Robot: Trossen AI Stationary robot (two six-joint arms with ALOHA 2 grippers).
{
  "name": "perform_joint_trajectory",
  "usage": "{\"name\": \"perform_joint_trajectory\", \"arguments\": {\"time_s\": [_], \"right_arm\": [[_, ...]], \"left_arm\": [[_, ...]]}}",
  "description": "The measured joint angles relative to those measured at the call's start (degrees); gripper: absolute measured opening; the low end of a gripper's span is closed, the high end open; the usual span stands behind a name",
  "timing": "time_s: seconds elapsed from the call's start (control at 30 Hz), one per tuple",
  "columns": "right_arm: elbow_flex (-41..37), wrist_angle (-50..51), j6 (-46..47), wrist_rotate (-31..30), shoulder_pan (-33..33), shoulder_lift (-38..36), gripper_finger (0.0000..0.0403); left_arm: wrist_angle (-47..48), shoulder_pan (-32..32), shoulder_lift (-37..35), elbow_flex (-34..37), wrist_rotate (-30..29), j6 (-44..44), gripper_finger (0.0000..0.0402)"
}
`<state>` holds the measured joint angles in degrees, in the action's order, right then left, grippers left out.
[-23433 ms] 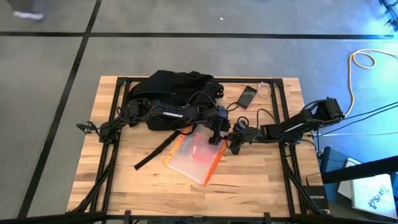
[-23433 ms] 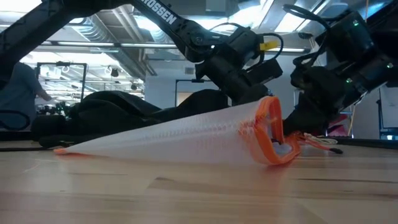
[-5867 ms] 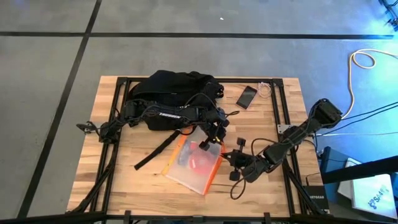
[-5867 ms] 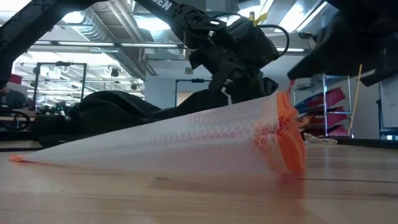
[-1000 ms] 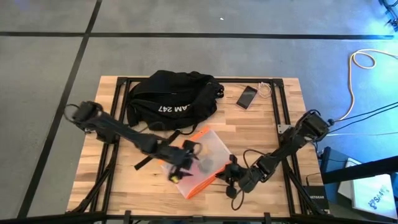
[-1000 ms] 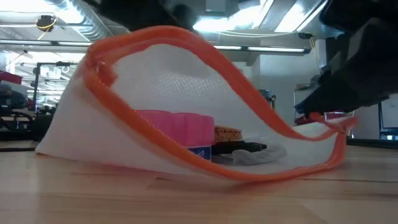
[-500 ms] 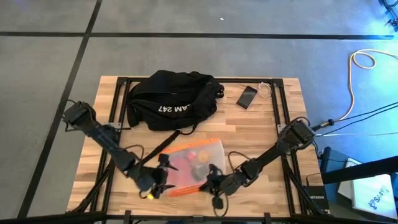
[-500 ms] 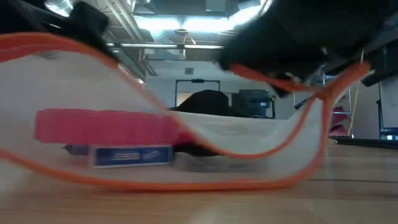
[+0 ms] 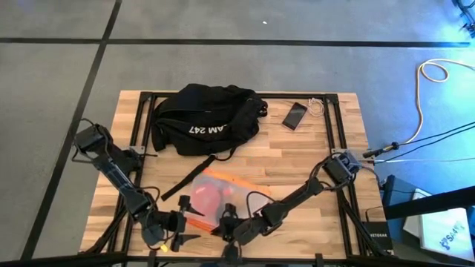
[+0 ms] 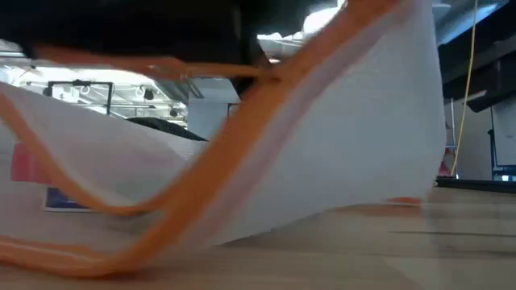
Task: Unpack backpack
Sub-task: Close the zipper pouch
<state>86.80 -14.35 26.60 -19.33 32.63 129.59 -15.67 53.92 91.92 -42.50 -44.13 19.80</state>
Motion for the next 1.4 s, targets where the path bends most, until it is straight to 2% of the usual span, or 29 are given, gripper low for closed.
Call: {"name": "perform_joint_trajectory", "arguments": {"time_s": [0.1,0.2,0.4,0.57,0.8,0.93,1.2,1.4], "right_arm": [[1.08,1.28,-0.15,-3.55,0.04,0.02,0.0000],[1.86,1.32,-0.32,-4.16,-0.05,0.02,0.0000],[2.10,1.09,-1.45,-4.20,-0.43,0.02,0.0000],[2.12,-2.03,-7.26,-3.15,-0.42,0.02,0.0000],[2.12,-0.69,-8.93,-2.56,-0.42,0.02,0.0000],[2.08,0.43,-8.95,-3.81,-0.42,0.02,0.0000],[2.08,-3.08,-8.98,-5.63,-0.44,0.02,0.0000],[2.08,-5.49,-3.24,-5.58,-1.21,0.02,0.0000]], "left_arm": [[-0.94,-0.80,2.09,0.00,3.92,2.11,0.0321],[-3.73,-1.67,4.69,0.00,5.98,3.12,0.0321],[-13.01,-4.02,7.70,0.01,6.60,2.72,0.0321],[-13.70,-6.06,8.04,0.00,7.01,6.99,0.0321],[-15.44,-7.55,8.04,0.00,6.85,7.86,0.0315],[-18.46,-7.55,8.00,-0.04,6.79,7.02,0.0274],[-18.24,-7.41,8.00,-0.02,8.45,7.18,0.0146],[-18.22,-7.52,8.00,-0.02,9.43,7.23,0.0123]]}}
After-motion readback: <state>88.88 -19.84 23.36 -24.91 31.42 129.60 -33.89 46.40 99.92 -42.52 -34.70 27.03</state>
